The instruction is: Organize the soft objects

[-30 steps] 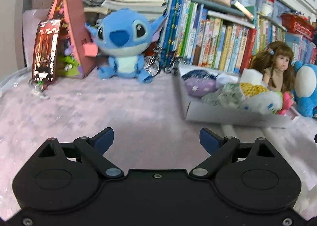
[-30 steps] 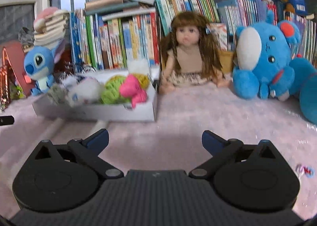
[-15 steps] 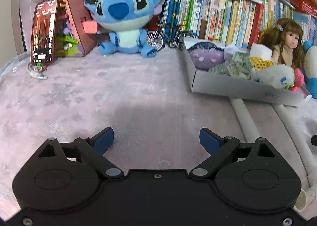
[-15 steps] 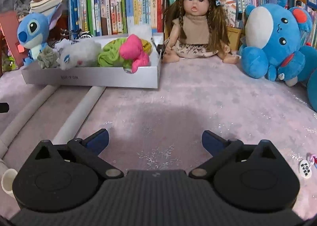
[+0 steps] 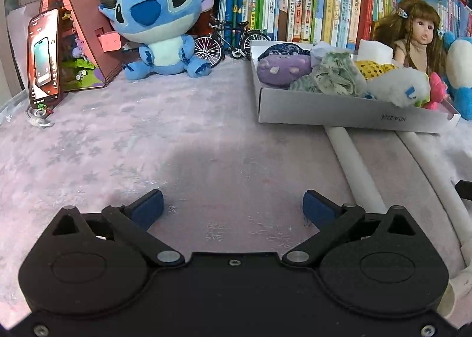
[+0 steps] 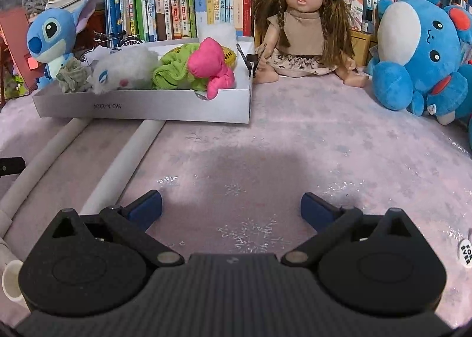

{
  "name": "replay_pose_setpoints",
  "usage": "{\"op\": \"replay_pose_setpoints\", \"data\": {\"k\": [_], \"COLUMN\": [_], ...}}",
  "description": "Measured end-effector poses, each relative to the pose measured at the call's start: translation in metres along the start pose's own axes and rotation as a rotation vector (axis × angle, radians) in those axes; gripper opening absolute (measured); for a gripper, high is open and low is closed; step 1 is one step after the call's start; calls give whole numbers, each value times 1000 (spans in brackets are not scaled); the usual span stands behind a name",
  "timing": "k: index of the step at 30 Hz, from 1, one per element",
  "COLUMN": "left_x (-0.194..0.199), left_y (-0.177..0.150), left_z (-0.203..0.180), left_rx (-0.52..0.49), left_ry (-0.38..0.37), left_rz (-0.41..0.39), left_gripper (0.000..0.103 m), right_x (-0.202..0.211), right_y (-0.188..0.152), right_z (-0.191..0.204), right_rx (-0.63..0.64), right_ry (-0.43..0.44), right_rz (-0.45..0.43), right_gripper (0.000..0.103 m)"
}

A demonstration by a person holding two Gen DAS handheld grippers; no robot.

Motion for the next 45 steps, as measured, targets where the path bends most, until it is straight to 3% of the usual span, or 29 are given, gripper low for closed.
{"op": "replay_pose_setpoints", "data": {"k": [45], "left_x": [-3], "left_y": [-1], "left_z": [0], "left_rx": [-4], "left_ry": [2], "left_rz": [3], "left_gripper": [103], "right_x": [-7], "right_y": [4], "right_z": [1], "right_rx": [6], "right_ry": [5], "right_rz": [-1], "right_gripper": [103]}}
Point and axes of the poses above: each gripper's, at about its wrist camera, not at the fingertips, and x roughly against the way its jaws point, z to its left, y to its top, the point moved 3 cm from there along -x, roughly the way its jaws point, and after that the axes turned 1 degree about -z, right-handed, at the moved point
